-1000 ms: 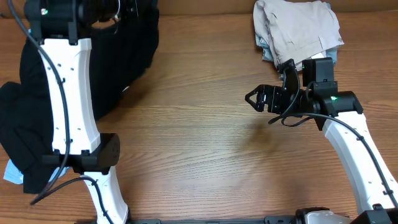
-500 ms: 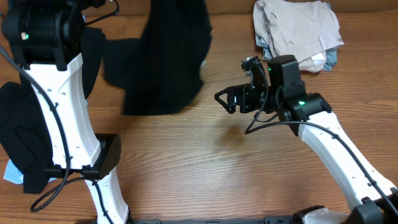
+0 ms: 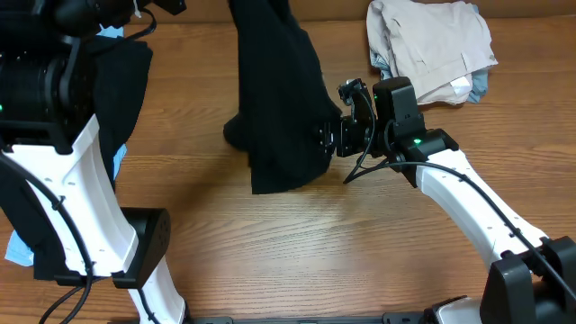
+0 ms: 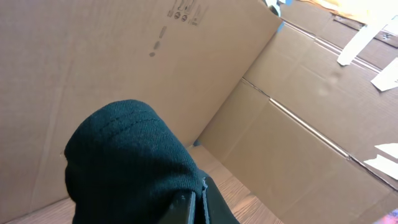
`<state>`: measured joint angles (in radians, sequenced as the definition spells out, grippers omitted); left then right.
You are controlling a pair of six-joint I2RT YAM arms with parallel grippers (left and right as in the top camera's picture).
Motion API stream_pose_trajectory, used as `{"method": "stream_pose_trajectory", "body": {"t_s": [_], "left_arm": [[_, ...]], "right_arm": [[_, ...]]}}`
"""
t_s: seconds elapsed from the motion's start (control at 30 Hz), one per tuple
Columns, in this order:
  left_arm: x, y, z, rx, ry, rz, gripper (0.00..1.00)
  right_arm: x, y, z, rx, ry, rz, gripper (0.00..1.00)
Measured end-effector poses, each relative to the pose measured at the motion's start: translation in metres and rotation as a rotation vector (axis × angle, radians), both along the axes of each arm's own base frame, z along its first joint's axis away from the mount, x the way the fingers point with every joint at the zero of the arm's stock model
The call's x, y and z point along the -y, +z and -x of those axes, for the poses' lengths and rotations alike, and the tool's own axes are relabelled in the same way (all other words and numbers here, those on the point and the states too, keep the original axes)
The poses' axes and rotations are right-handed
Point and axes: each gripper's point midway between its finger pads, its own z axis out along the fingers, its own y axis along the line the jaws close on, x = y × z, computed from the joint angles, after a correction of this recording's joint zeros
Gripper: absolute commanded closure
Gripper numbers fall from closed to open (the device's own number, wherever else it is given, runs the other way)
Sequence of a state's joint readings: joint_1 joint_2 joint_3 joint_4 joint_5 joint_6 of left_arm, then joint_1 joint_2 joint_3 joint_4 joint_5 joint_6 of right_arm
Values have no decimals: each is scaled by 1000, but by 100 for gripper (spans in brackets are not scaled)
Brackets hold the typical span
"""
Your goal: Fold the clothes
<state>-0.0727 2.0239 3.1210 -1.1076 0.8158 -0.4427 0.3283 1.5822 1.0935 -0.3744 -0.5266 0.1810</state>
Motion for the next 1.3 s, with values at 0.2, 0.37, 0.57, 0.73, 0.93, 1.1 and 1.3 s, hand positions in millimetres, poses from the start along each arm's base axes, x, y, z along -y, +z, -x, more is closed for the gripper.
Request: {"method": "stream_pose_trajectory", "body": {"t_s": [0.2, 0.37, 0.57, 0.73, 0.93, 1.1, 1.3], "left_arm": [[-1, -5, 0, -25, 8, -3, 96], [-5, -9, -5, -37, 47, -13, 96], [-22, -8, -12, -22, 106, -23, 96], [-75, 2, -13, 4, 234, -19, 96], [-130, 40, 38, 124, 371, -32, 96], [-113, 77, 118, 282, 377, -73, 96], [-83, 88, 198, 400, 406, -140, 96]], "right_arm": [[0, -1, 2, -12, 1, -1, 93], [-3, 1, 7, -30, 24, -25, 96], [12, 33, 21, -47, 2, -27, 96], [53, 128, 29, 65, -81, -49, 96], [113, 262, 69, 331, -227, -40, 96], [128, 312, 112, 455, -271, -17, 96], [143, 324, 152, 463, -345, 47, 96]]}}
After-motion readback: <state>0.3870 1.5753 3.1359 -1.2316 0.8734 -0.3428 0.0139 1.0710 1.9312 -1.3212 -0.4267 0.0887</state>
